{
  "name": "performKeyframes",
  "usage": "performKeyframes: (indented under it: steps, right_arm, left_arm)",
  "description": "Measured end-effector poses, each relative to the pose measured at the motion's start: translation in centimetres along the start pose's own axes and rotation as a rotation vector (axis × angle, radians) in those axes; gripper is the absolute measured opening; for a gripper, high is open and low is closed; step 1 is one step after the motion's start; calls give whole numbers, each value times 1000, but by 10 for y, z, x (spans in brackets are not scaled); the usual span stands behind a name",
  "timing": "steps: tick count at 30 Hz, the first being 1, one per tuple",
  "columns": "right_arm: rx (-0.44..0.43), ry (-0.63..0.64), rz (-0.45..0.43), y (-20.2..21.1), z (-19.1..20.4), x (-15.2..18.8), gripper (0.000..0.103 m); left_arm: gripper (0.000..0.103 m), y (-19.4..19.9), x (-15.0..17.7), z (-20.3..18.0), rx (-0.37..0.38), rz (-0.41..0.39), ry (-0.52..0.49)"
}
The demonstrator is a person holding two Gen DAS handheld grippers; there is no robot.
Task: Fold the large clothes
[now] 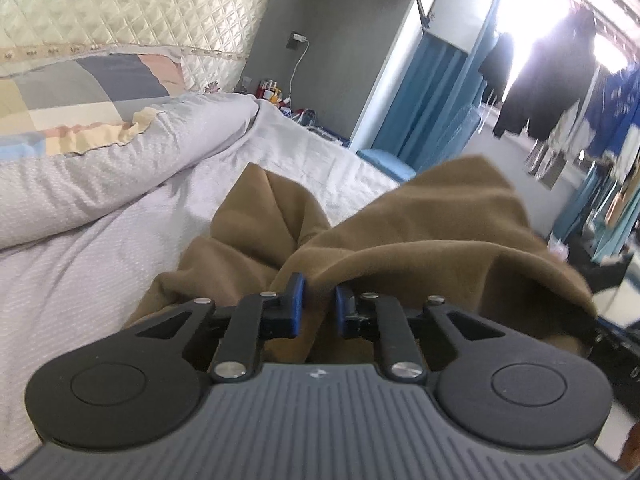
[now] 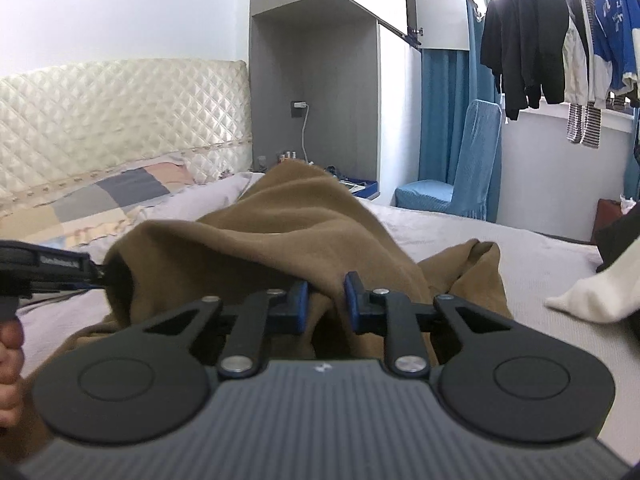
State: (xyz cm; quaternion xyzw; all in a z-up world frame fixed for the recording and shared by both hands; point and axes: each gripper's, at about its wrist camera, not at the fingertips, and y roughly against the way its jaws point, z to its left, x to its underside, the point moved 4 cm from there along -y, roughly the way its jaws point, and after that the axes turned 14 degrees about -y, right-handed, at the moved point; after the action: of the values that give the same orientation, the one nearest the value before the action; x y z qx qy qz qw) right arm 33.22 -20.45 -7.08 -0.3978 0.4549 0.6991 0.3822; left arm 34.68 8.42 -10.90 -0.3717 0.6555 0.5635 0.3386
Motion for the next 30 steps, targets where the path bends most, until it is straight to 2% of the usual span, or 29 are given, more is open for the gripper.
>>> performKeyframes:
  steps: [6, 12, 16, 18, 21, 26, 27, 28, 29, 30]
  right_arm:
    - [45, -39, 119, 12, 6, 23, 21]
    - [86, -35, 288, 2, 4, 62, 21]
    - [99, -19, 355, -13, 5, 80, 21]
    - [109, -33, 389, -23, 1, 89, 21]
    - [113, -41, 386, -26, 1, 94, 21]
    - [111, -52, 354, -8, 0, 82, 23]
    - [119, -44, 352, -4, 1, 80, 28]
    - [122, -46, 354, 0, 1, 77, 37]
    - [115, -63, 364, 4, 1, 76, 45]
    - [84, -92, 372, 10, 1, 74, 58]
  left_arm:
    - [13, 16, 20, -4, -45, 80, -20]
    - [13, 14, 54, -3, -74, 197, -17]
    - [10, -12, 86, 15, -57, 340, 96]
    - [9, -18, 95, 23, -64, 367, 132]
    - [10, -9, 92, 31, -49, 347, 189]
    - [10, 31, 79, 36, -47, 265, 196]
    - [11, 39, 77, 36, -40, 254, 201]
    - [11, 48, 74, 36, -28, 234, 204]
    - [17, 59, 71, 35, -13, 205, 205]
    - [28, 67, 69, 31, -4, 182, 202]
